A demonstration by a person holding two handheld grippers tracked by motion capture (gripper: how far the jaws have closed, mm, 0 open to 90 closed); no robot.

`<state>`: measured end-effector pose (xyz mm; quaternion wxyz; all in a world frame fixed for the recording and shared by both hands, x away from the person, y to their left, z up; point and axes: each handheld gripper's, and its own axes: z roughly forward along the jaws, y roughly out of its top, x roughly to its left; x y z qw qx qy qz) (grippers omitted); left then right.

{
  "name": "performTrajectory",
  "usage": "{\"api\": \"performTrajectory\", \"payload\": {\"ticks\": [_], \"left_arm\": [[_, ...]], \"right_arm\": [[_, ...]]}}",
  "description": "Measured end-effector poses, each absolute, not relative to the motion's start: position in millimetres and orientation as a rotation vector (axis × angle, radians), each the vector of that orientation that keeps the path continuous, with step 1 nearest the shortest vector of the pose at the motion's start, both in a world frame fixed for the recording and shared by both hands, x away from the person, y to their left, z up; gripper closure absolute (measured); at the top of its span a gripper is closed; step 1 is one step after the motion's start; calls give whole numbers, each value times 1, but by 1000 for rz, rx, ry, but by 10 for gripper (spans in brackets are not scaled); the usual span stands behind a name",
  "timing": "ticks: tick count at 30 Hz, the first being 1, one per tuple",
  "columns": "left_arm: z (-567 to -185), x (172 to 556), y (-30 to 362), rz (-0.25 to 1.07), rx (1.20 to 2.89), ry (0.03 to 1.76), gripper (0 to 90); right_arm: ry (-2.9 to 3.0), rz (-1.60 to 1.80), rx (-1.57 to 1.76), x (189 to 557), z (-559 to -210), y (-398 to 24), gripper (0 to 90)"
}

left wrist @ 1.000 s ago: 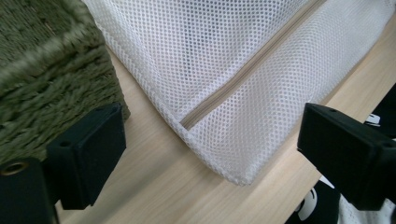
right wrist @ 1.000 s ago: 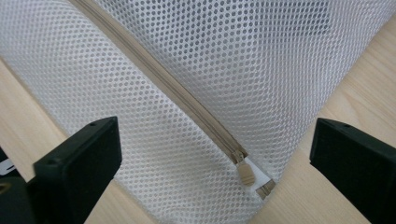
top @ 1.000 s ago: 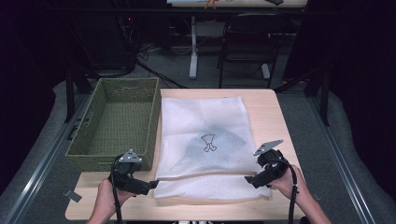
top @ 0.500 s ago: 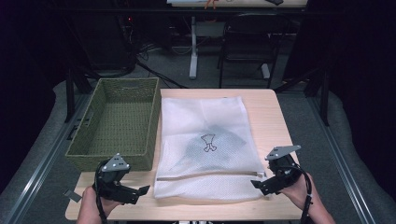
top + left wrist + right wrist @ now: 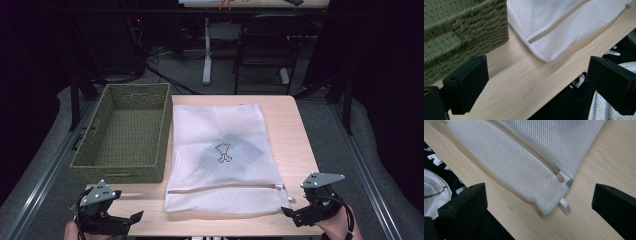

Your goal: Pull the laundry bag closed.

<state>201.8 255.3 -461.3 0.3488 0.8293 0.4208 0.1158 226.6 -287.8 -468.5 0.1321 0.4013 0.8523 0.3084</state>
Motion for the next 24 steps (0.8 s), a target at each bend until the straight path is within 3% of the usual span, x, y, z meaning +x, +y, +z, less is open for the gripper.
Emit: {"api": "performTrajectory", "payload": {"ticks": [9,15,24], "left_arm": [[-475,185,260,287,2123,1129,32],[-488,184,264,199,2079,1145,26],[-493,189,260,193,2094,1126,17]], "right_arm": [[2452,877,1248,207,-482,-301,0],[2434,920,1233,196,-486,-307,0],[2443,937,1243,197,-488,-309,0]]}}
